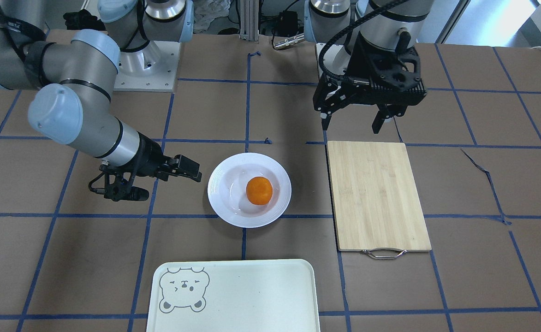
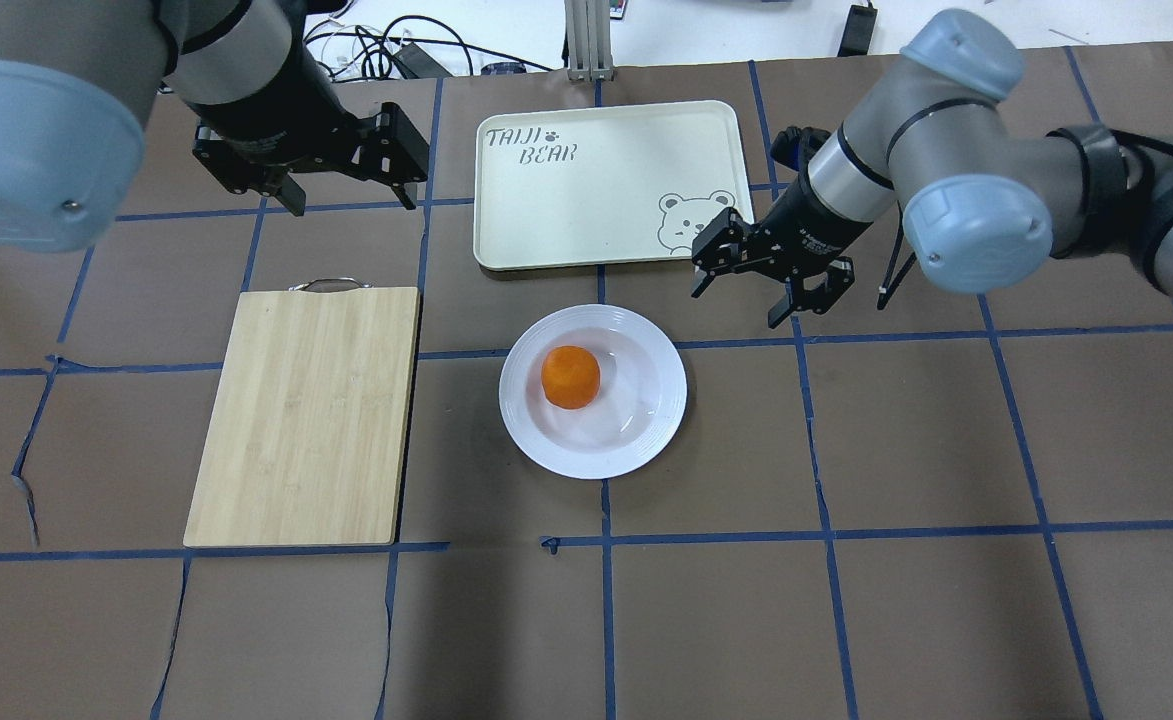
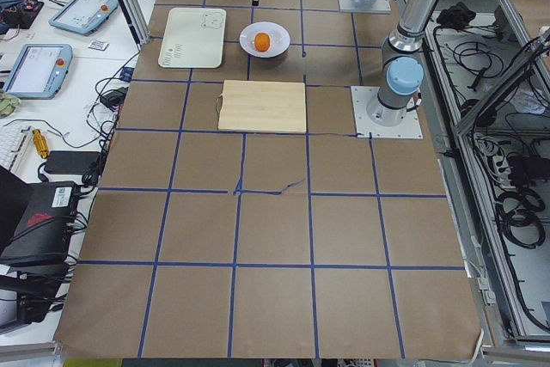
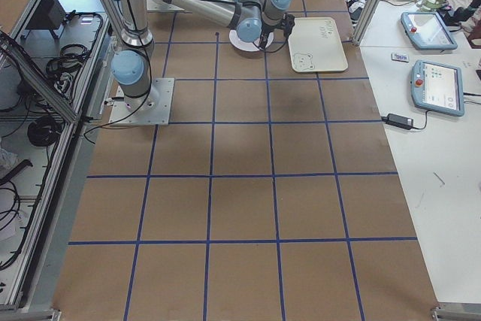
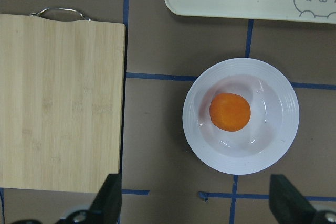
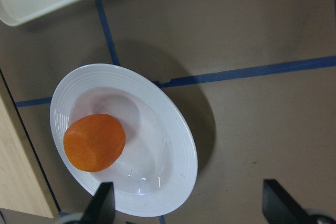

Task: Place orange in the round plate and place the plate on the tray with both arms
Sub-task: 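Move the right gripper to the plate rim while the left gripper withdraws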

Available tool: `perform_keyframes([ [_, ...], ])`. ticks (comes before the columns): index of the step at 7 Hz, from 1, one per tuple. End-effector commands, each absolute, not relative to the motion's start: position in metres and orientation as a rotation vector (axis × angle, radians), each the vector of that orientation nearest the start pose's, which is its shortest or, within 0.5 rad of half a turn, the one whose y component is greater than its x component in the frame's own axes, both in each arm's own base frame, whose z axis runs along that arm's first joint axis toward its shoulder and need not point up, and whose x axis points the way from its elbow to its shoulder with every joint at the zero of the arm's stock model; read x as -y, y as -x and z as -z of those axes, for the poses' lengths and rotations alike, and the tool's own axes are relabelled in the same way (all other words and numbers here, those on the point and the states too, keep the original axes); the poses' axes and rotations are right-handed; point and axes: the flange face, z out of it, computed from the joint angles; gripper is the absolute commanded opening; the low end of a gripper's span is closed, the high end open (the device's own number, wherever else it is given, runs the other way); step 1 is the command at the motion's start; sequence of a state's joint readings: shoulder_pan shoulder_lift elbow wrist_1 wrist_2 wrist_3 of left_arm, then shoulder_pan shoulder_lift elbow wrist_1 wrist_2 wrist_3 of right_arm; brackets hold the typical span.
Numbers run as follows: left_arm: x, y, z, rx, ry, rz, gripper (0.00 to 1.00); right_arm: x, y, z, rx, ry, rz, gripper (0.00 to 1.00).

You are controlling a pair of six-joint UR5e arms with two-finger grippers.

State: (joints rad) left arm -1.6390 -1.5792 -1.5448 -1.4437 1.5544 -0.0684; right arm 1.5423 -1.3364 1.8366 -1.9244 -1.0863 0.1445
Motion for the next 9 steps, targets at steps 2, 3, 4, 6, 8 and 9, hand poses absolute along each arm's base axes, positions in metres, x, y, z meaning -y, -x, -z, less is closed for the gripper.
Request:
perform_keyframes([
  [2,0.502,0.137,-0.520,-3.156,0.061,0.194,1.00,0.515,-0.173,-0.220,-2.561,-0.285,-0.122,0.89],
  [3,0.498,0.139,-0.523,-3.160,0.058,0.200,1.00,0.507,-0.175,-0.184,-2.532,-0.377,-0.071,1.00],
  [4,0.495,0.139,-0.520,-3.164,0.061,0.193,1.00,0.506,-0.177,-0.177,-2.518,-0.434,-0.019,1.00],
  [6,0.491,0.137,-0.525,-3.152,0.069,0.205,1.00,0.501,-0.193,-0.176,-2.520,-0.419,-0.032,1.00],
  [8,0.490,0.134,-0.525,-3.152,0.078,0.205,1.00,0.490,-0.220,-0.164,-2.533,-0.363,-0.082,1.00],
  [9,0.490,0.134,-0.523,-3.153,0.073,0.200,1.00,0.488,-0.232,-0.164,-2.536,-0.329,-0.086,1.00],
])
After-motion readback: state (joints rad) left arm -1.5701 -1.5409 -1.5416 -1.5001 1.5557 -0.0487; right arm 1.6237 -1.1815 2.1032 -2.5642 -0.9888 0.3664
